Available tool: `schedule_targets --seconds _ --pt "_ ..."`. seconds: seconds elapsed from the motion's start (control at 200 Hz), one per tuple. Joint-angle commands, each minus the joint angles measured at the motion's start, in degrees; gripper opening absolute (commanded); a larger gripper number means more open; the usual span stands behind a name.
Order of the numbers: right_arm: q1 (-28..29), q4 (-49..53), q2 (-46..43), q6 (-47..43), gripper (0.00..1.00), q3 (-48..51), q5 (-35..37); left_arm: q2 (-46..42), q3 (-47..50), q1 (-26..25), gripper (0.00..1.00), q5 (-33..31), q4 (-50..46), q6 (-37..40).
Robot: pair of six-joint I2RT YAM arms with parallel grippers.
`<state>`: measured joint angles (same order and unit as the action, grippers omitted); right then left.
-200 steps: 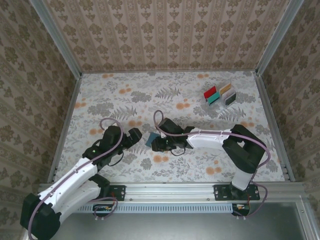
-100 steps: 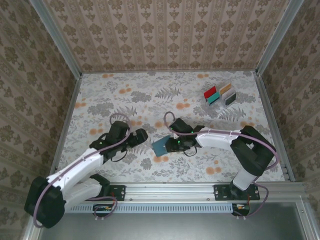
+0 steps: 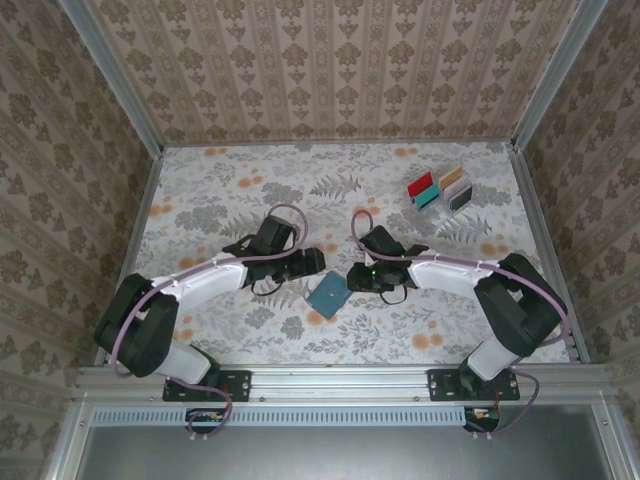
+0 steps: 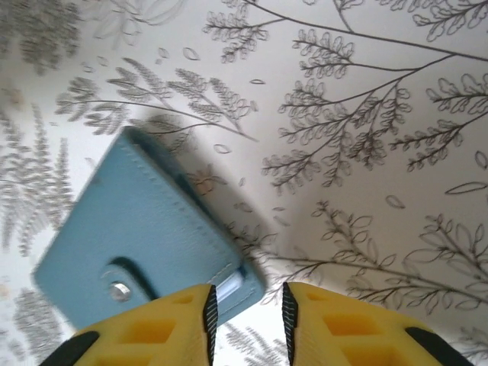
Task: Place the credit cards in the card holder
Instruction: Rotate the card holder at the center of the table, then pick up the card holder from the center of the table.
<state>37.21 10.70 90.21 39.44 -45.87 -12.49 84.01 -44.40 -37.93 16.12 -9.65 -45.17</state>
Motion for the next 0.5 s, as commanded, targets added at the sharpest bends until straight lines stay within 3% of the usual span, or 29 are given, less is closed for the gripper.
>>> schedule_targets --seconds 0.0,0.19,0.495 --pt "2.31 -6.44 -1.83 6.81 0.26 2.1 -3.82 1.6 1.11 -0.21 0.78 3.6 2.52 1.05" --pt "4.55 -8.69 2.05 9.4 0.2 1.94 -4.03 4.88 1.71 -1.39 0.73 6.06 4.5 1.46" --pt "4.36 -0.95 4.76 8.46 0.16 -0.28 2.11 8.14 3.05 -3.15 0.65 7.63 7.54 0.22"
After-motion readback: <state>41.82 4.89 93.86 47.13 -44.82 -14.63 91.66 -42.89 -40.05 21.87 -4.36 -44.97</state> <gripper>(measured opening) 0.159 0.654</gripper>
